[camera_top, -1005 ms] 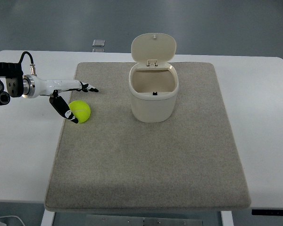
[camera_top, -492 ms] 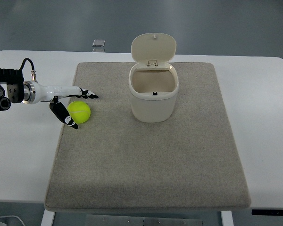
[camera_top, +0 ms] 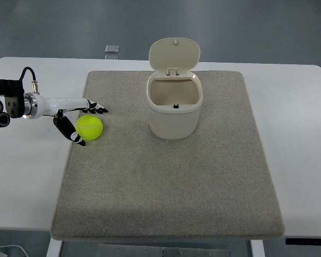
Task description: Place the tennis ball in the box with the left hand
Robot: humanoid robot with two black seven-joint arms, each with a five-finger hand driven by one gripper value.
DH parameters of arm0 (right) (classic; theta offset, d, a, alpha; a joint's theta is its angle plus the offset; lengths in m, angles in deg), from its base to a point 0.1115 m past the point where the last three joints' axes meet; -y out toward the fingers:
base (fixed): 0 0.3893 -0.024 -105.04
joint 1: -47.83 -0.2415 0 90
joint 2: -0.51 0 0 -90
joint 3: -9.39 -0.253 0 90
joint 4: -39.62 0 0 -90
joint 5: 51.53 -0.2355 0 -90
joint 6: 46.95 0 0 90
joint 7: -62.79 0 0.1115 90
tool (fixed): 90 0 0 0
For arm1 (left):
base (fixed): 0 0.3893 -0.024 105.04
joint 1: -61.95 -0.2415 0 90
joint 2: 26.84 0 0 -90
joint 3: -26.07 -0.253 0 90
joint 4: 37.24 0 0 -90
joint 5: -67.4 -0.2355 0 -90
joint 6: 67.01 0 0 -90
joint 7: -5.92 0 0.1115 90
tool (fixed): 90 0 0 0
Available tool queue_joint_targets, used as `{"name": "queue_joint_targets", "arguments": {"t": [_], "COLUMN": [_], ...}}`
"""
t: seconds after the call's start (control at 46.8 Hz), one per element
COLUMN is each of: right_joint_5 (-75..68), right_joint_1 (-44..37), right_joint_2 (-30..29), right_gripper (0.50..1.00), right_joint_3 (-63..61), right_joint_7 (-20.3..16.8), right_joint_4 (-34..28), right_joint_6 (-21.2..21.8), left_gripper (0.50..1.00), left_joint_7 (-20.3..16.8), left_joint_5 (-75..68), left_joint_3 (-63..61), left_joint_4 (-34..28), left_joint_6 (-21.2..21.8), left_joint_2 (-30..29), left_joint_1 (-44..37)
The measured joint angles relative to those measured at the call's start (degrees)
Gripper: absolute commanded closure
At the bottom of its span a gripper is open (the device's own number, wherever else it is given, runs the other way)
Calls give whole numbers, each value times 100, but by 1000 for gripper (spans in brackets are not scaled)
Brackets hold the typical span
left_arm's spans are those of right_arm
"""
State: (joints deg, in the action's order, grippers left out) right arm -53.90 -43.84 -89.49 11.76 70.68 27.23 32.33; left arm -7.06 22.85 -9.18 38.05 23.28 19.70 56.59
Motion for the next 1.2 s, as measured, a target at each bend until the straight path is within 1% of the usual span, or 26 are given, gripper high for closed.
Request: {"name": "queue_joint_targets", "arguments": {"t": [0.021,0.064,0.107,0.235,0.364,0.385,0.449,0.62,0.856,1.027,1.112,1.198], "right_joint_5": [0,0,0,0,0,0,0,0,0,0,0,0], "right_joint_1": [0,0,0,0,0,0,0,0,0,0,0,0], "right_joint_2": [0,0,0,0,0,0,0,0,0,0,0,0], "right_gripper": [562,562,562,562,562,562,562,562,562,562,562,562], "right_joint_3": [0,0,0,0,0,0,0,0,0,0,0,0], "right_joint_7": [0,0,0,1,2,2,2,1,0,0,0,0], "right_joint_4": [0,0,0,0,0,0,0,0,0,0,0,0], "right_joint_6": [0,0,0,0,0,0,0,0,0,0,0,0], "left_gripper": [679,684,714,707,716,733,831,1000,1000,1000,1000,1000], "left_joint_7": [-1,-2,-3,-3,-3,-3,-4,-3,30,380,410,418], "left_joint_5": [-8,-19,-27,-34,-35,-35,-35,-36,-36,115,342,690], "left_joint_3": [2,2,2,2,-5,-6,-14,-33,-60,47,285,601], "left_joint_4": [4,9,16,20,24,27,29,64,65,21,-22,-242], "left_joint_6": [7,18,22,23,24,24,24,16,-9,0,26,58], "left_joint_2": [5,11,12,13,10,8,6,-12,-21,-33,-50,-101], "left_joint_1": [1,1,1,1,-7,-8,-9,2,23,95,102,98]}}
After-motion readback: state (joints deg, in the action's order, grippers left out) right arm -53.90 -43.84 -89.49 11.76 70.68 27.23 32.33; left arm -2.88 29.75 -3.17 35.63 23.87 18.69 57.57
